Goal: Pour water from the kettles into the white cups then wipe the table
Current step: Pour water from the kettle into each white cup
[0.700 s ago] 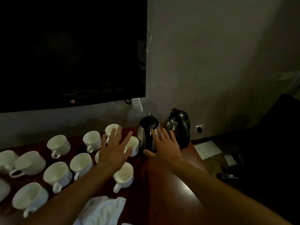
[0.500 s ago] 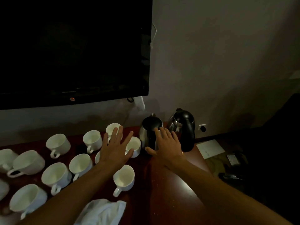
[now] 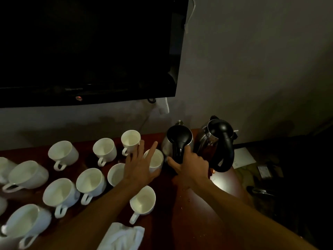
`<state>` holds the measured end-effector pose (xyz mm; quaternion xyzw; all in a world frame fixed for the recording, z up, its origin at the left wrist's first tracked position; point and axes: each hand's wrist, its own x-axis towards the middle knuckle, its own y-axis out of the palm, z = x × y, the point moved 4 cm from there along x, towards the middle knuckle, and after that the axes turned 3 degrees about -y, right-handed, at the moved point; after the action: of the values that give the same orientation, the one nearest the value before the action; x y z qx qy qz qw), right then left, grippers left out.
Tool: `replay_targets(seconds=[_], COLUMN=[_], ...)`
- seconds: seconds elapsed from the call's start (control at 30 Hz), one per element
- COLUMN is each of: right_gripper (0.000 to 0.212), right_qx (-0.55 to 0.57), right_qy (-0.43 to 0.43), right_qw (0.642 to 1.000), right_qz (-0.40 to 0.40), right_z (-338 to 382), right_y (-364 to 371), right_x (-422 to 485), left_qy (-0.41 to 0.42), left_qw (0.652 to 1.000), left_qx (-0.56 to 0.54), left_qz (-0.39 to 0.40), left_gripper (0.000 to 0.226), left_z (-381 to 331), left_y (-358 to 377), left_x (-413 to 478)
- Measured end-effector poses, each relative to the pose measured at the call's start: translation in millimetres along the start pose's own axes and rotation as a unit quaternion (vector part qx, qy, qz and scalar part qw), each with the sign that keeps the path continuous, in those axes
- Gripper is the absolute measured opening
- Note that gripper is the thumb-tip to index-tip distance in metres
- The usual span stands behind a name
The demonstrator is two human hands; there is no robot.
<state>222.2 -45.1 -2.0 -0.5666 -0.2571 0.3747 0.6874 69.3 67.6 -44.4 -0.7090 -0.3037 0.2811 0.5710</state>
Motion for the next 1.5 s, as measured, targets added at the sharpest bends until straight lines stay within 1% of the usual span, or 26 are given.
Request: replay_targets(seconds=[0.1, 0.17, 0.3, 0.47, 0.57, 0.7, 0.8, 0.87, 0.93, 1.03, 1.2, 1.5], right_gripper=[0.068, 0.068, 0.063, 0.065, 0.06, 0.059, 0.059, 0.064, 0.067, 0.064, 0.061, 0.057], right_qx=[-0.003, 0.001, 0.015, 0.023, 0.035, 0.025, 0.049, 0.098, 0.18, 0.256, 0.259, 0.239], right_qy=[0.01, 0.014, 0.015, 0.006, 0.011, 0.008, 0.02, 0.052, 0.098, 0.13, 0.106, 0.054], right_qw=[1.0, 1.0, 1.0, 1.0, 0.999, 1.0, 0.999, 0.994, 0.979, 0.958, 0.96, 0.969], right_qz=[-0.019, -0.011, -0.003, 0.001, 0.009, 0.001, -0.002, 0.006, 0.021, 0.024, 0.03, 0.041], right_z=[-0.7, -1.6, -3.2, -3.1, -4.7, -9.8, -11.4, -10.7, -9.7, -6.5, -8.1, -37.4], right_y=[-0.9, -1.2, -2.7, -1.9, -2.9, -4.8, -0.7, 3.6, 8.2, 14.5, 12.6, 3.1], right_x=[5.9, 8.0, 7.9, 6.9, 4.7, 1.3, 0.2, 0.8, 2.2, 3.3, 2.3, -24.1], left_qy=[-0.006, -0.014, -0.023, -0.046, -0.066, -0.079, -0.072, -0.067, -0.062, -0.053, -0.049, -0.042], left_qw=[1.0, 0.999, 0.996, 0.99, 0.986, 0.985, 0.986, 0.986, 0.987, 0.99, 0.994, 0.997], left_qx=[0.002, -0.003, -0.047, -0.091, -0.106, -0.119, -0.111, -0.102, -0.095, -0.091, -0.077, -0.06], left_qz=[0.012, 0.036, 0.072, 0.094, 0.113, 0.1, 0.105, 0.111, 0.111, 0.097, 0.066, 0.026], left_gripper=[0.102, 0.103, 0.108, 0.1, 0.096, 0.088, 0.083, 0.082, 0.083, 0.083, 0.078, 0.082], left_z=[-0.9, -1.8, -2.3, -9.8, -10.6, -7.8, -12.0, -13.6, -12.5, -10.1, -11.4, -25.5], left_y=[5.2, 11.3, 23.5, 27.3, 32.7, 34.7, 29.9, 26.8, 24.3, 14.3, -13.0, -37.4], left_x=[5.6, 11.1, 22.5, 29.2, 30.6, 35.8, 39.1, 38.6, 35.9, 30.3, 23.5, -8.3])
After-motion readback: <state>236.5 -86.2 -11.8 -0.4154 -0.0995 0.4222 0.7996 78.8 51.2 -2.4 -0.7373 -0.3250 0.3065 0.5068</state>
